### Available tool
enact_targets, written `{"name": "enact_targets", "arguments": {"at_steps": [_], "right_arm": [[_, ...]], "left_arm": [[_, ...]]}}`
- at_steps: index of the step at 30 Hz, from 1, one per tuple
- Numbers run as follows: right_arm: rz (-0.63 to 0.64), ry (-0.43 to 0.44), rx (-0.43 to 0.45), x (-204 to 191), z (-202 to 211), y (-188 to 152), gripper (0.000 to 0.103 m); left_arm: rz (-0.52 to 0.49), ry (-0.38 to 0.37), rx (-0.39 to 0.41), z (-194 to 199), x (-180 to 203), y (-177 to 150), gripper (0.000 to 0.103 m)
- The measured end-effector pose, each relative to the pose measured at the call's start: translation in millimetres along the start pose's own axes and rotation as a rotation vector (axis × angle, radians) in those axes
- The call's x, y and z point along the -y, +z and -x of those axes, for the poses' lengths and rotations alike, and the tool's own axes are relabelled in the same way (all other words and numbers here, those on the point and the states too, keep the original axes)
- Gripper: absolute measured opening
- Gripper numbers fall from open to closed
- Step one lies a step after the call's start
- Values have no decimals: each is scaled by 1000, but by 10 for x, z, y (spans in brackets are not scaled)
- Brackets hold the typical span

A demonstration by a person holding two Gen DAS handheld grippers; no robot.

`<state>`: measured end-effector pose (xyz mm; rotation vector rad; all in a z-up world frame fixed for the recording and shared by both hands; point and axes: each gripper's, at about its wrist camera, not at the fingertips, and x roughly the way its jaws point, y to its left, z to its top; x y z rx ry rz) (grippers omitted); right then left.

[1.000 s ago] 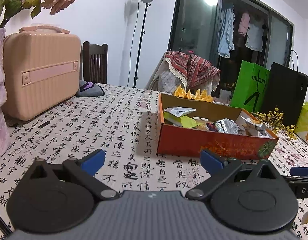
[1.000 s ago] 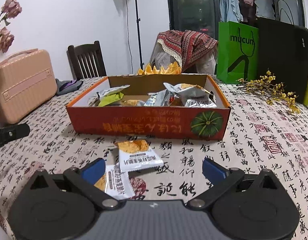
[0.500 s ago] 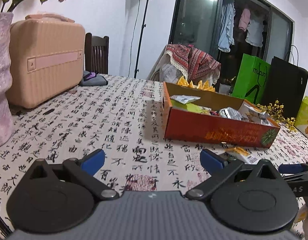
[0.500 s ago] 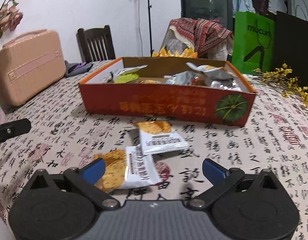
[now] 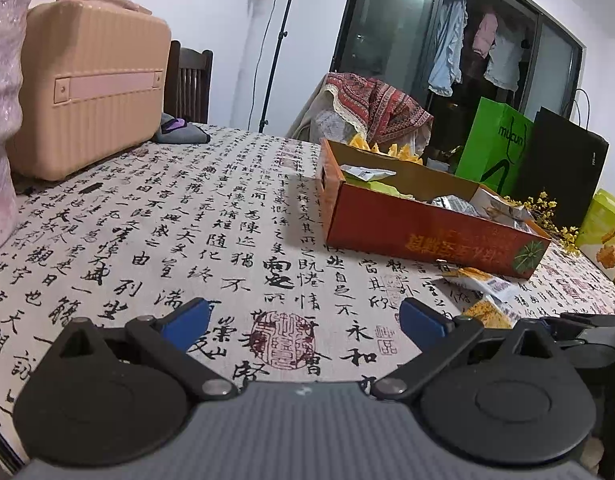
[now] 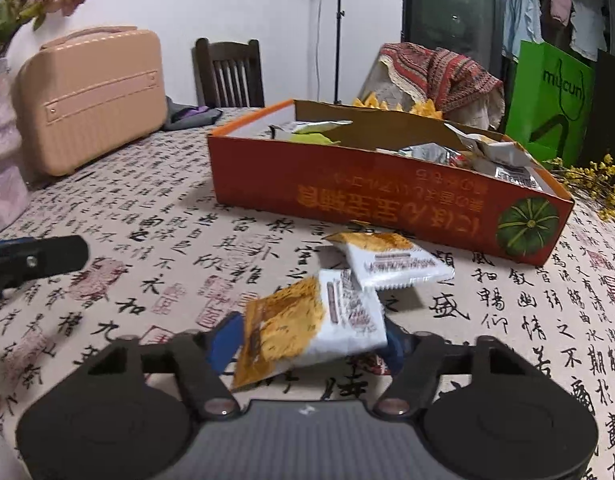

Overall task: Organize snacks
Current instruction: 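Grasp a cracker packet with the right gripper while the left grasps another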

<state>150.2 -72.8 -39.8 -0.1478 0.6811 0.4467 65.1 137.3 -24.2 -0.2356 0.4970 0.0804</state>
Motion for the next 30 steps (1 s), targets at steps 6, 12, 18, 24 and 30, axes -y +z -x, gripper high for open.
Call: {"name": "enact_targets", "arguments": {"at_steps": [6, 12, 18, 24, 30], "right_arm": [[1, 1, 64, 32, 141, 1, 35], [-16, 28, 114, 125, 302, 9, 22], [-78, 15, 169, 370, 488, -10, 22], [-165, -32, 209, 740, 625, -42, 22], [-242, -69, 231, 1082, 699, -135, 22]], "left_arm": [[-1, -3, 2, -9, 27, 2, 103], [1, 4, -2, -21, 100, 36, 103], [-29, -3, -9, -48, 287, 79, 103], [-63, -26, -29, -146, 586, 135, 103], [-115, -53, -72, -325, 941, 164, 103]]}}
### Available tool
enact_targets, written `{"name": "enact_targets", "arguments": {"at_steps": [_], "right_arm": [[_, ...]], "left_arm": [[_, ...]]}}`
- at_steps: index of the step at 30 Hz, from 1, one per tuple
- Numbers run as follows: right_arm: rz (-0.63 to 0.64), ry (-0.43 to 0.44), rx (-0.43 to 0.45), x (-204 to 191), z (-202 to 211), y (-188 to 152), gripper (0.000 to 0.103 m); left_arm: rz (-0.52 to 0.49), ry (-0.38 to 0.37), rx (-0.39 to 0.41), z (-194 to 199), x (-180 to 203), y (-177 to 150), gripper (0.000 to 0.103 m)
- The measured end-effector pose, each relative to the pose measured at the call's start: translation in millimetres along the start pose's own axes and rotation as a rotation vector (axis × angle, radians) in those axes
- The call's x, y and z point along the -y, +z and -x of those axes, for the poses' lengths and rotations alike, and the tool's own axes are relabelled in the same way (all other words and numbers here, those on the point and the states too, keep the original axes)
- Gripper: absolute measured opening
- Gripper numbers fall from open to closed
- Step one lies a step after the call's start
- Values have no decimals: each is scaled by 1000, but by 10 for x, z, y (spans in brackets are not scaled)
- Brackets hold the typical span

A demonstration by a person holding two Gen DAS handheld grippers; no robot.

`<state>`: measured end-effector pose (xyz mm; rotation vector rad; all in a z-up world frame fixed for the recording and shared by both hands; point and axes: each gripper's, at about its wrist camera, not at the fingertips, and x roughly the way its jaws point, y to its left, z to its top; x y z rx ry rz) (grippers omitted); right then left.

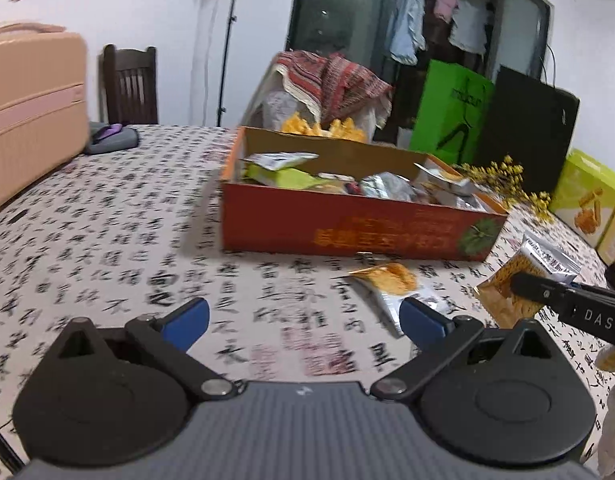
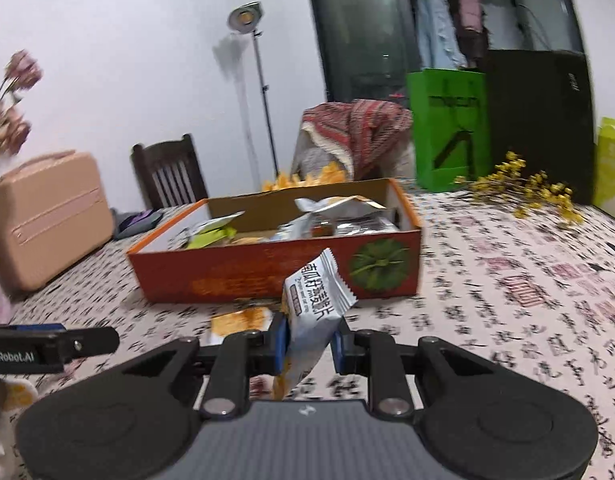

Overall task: Organize snacks
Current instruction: 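Grasp a cracker packet with the right gripper while the left grasps another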

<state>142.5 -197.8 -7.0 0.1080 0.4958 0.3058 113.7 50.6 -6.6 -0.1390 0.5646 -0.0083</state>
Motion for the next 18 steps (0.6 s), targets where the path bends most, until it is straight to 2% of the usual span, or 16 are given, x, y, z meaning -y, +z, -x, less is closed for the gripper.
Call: {"name": "enact_targets", "arguments": {"at_steps": [7, 18], "right_arm": [[-72, -39, 11, 337, -16, -3, 22], [-127, -67, 19, 688, -66, -32, 22]], "left_arm": [[-18, 10, -46, -324, 385, 180, 103], [-23, 109, -165, -982, 836, 270, 103]]}}
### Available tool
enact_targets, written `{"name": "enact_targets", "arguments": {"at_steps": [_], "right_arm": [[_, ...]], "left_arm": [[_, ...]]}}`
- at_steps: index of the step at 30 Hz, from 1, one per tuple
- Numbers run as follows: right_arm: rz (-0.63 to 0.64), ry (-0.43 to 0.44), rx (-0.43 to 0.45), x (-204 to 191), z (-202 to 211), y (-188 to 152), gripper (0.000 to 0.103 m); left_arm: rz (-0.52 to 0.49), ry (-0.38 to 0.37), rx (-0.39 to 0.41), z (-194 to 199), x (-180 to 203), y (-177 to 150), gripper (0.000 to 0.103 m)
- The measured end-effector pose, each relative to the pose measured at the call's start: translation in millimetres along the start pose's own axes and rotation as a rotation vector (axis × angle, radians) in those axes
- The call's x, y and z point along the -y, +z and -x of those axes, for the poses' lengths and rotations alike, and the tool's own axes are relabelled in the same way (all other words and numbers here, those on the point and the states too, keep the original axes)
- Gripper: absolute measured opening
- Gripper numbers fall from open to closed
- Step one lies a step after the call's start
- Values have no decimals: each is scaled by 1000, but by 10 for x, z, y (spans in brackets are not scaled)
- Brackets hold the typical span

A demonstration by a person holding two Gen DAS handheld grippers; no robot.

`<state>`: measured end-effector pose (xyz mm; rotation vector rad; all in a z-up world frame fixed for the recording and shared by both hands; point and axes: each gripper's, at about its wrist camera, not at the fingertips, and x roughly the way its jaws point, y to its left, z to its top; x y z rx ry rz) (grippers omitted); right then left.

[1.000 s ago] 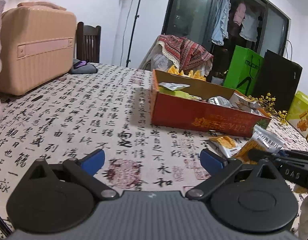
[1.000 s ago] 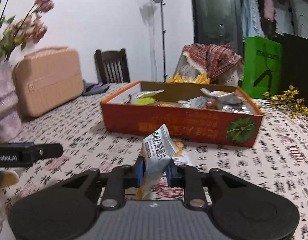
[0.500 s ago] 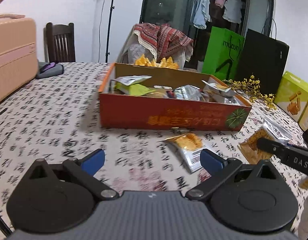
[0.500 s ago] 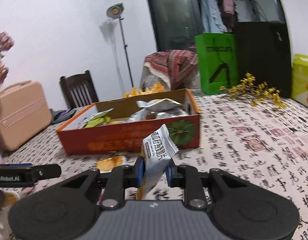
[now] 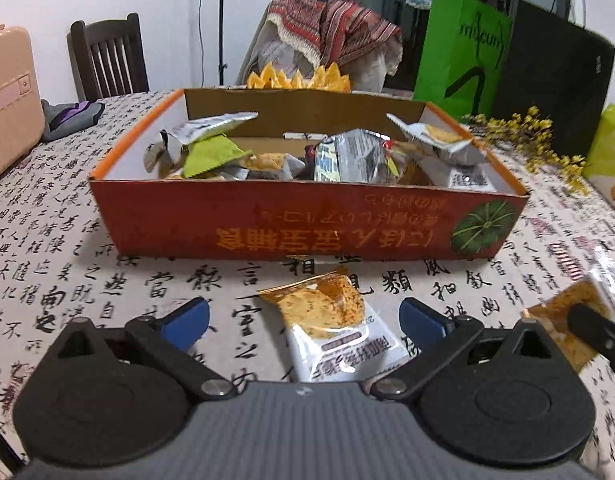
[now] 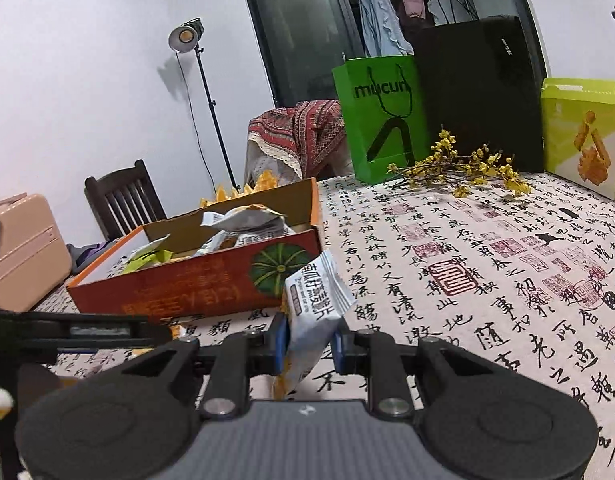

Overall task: Organize snacks
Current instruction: 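Grasp a cracker packet with the right gripper while the left grasps another, then carry both cracker packets into the box and open both grippers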

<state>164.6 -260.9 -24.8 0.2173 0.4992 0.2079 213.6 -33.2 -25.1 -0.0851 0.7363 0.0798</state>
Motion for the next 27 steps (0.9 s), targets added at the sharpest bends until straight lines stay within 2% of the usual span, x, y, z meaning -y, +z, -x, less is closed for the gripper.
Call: {"name": "enact_targets", "arguments": {"at_steps": [11, 13, 15, 17, 18, 20, 21, 27], "right_arm": [[-58, 9, -18, 137, -111, -43, 22], [-55, 11, -18, 121, -115, -51, 22], [-56, 12, -19, 117, -116, -53, 22], [-61, 10, -16, 128, -112, -53, 22], [-66, 8, -14, 132, -108, -47, 22], [-73, 7, -10, 142, -89, -32, 22], [-74, 8, -7, 138, -77, -24, 22], [-51, 15, 3, 23, -17, 4, 22]], "left_arm": [[-34, 45, -30, -259, 122, -44, 102], [-37, 48, -19, -251, 129, -46, 95], [-39, 46, -7, -227, 130, -45, 83], [-36, 46, 3, -200, 123, -47, 70], [-36, 47, 8, -183, 118, -49, 59], [-33, 31, 9, -158, 101, -45, 56], [-31, 23, 11, -146, 92, -45, 51], [-25, -10, 17, -68, 31, -57, 49]]}}
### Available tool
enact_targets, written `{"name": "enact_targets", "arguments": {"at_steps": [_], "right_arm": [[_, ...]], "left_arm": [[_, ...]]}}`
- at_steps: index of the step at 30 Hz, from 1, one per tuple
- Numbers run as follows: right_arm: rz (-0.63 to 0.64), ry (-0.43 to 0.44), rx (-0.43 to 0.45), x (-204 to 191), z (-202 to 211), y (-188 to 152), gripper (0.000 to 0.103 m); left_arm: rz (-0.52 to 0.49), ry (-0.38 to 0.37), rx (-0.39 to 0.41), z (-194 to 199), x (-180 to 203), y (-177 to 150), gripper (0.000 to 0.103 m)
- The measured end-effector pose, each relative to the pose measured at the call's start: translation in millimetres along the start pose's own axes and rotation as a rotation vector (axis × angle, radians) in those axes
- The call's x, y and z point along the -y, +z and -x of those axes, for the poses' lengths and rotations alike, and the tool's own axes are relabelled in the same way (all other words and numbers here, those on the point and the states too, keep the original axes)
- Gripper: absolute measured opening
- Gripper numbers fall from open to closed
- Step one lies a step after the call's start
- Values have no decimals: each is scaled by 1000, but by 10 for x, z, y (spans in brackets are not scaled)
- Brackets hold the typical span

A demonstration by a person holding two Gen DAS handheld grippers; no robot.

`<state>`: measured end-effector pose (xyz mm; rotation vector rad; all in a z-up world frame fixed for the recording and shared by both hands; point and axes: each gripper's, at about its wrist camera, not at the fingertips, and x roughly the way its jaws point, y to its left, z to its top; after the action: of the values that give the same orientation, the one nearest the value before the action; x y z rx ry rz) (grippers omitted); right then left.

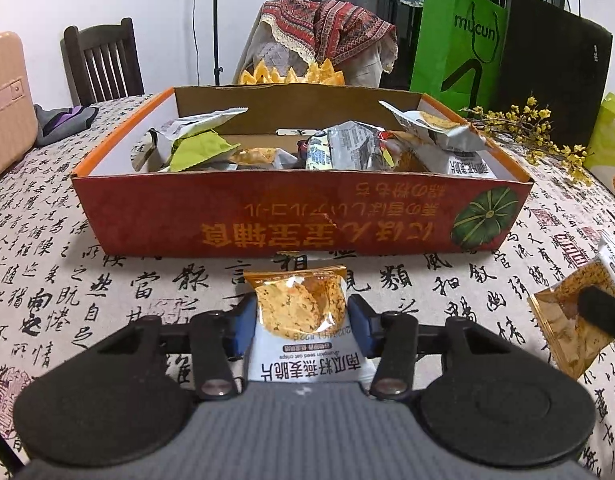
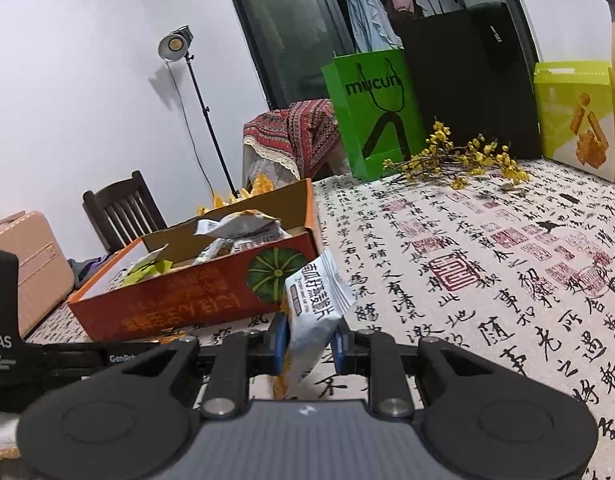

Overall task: Organize snacks
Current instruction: 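Carry both cracker packets into the box and open both grippers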

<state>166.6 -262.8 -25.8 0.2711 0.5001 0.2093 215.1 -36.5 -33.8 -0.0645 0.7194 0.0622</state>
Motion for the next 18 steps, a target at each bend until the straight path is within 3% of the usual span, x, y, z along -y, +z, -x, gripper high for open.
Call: {"name": "enact_targets", "arguments": {"at_steps": [7, 18], "right_arm": [[30, 4, 10, -142, 53, 41, 22], [69, 41, 58, -407, 68, 299, 22]], "left_arm": [[5, -29, 53, 231, -120, 18, 49], [-4, -103, 215, 796, -223, 240, 49]]}}
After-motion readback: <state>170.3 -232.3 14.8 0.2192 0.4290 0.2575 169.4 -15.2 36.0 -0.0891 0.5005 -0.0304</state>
